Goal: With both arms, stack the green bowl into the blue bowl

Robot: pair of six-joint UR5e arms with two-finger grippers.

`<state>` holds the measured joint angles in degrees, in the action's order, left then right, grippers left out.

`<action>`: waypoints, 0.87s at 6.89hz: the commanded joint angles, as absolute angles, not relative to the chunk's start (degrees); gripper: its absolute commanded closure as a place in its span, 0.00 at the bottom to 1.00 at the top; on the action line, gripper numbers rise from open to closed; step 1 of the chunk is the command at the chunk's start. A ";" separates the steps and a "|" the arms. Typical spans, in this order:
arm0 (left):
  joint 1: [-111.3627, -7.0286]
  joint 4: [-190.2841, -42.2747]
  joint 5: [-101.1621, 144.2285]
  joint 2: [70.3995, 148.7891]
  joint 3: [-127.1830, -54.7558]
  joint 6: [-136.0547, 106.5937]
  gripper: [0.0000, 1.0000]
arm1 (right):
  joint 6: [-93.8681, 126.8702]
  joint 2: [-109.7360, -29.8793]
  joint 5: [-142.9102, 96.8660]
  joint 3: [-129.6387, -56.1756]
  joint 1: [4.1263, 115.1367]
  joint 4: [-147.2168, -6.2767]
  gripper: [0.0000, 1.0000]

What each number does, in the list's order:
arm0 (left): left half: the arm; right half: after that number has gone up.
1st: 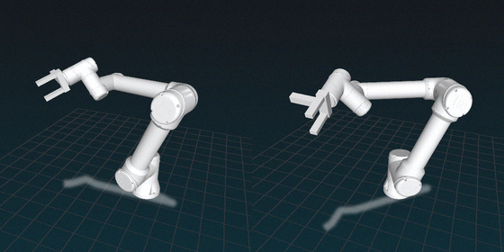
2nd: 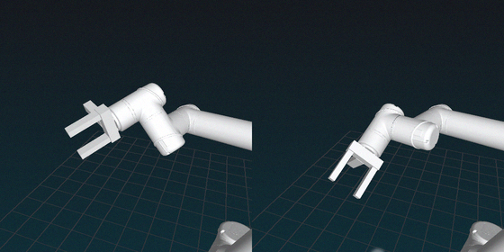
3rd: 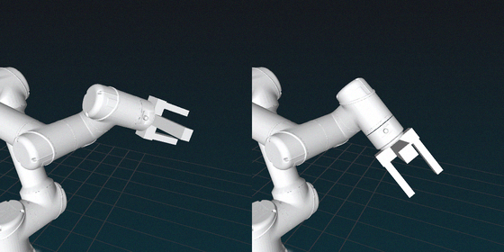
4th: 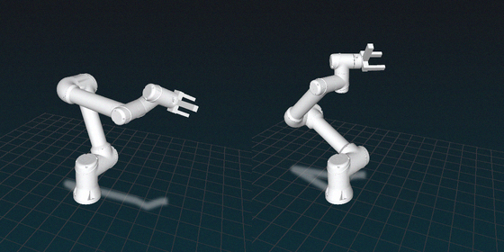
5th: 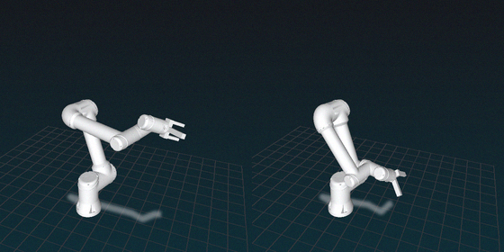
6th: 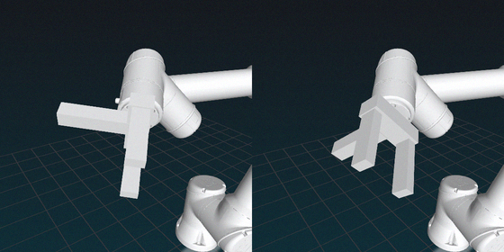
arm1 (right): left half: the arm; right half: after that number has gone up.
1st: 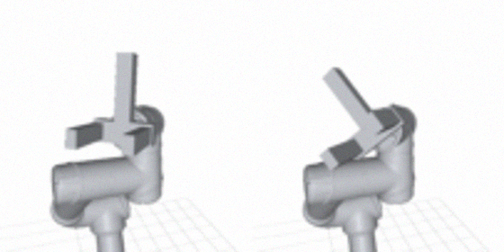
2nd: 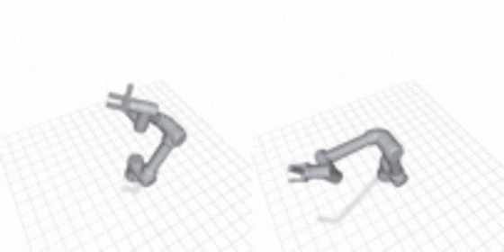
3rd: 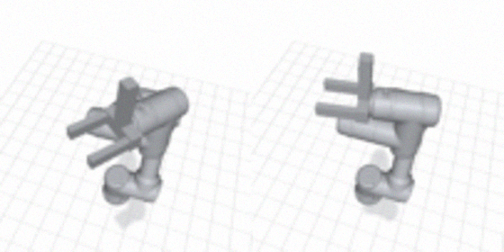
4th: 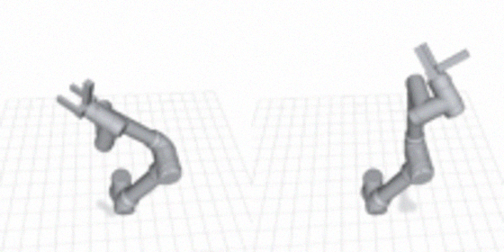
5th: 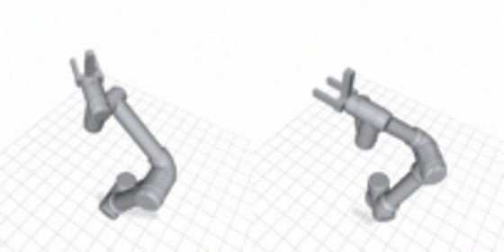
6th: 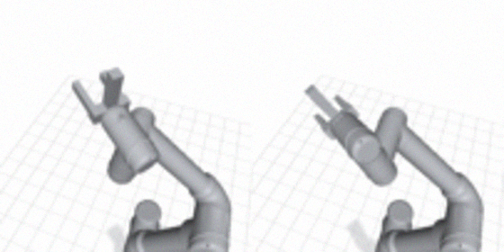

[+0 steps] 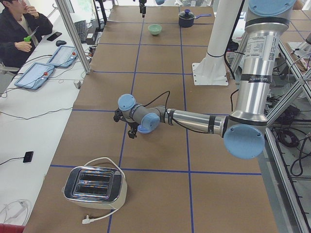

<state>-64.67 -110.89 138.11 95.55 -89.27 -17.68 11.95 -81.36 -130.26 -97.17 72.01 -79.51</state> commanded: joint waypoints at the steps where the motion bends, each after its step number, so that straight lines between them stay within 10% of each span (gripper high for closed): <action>1: -62.06 -112.66 135.02 97.11 -86.33 -18.28 0.02 | 11.95 -81.39 -130.25 -97.12 71.98 -79.45 0.00; 4: -61.70 -116.72 135.00 97.38 -84.63 -20.11 1.00 | 11.95 -81.39 -130.25 -97.12 71.98 -79.45 0.00; 6: -61.61 -121.26 135.00 96.95 -85.08 -23.28 1.00 | 11.95 -81.30 -130.25 -97.12 71.98 -79.45 0.00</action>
<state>-61.64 -118.36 134.95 97.28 -84.88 -21.62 11.95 -81.37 -130.25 -97.12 71.98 -79.45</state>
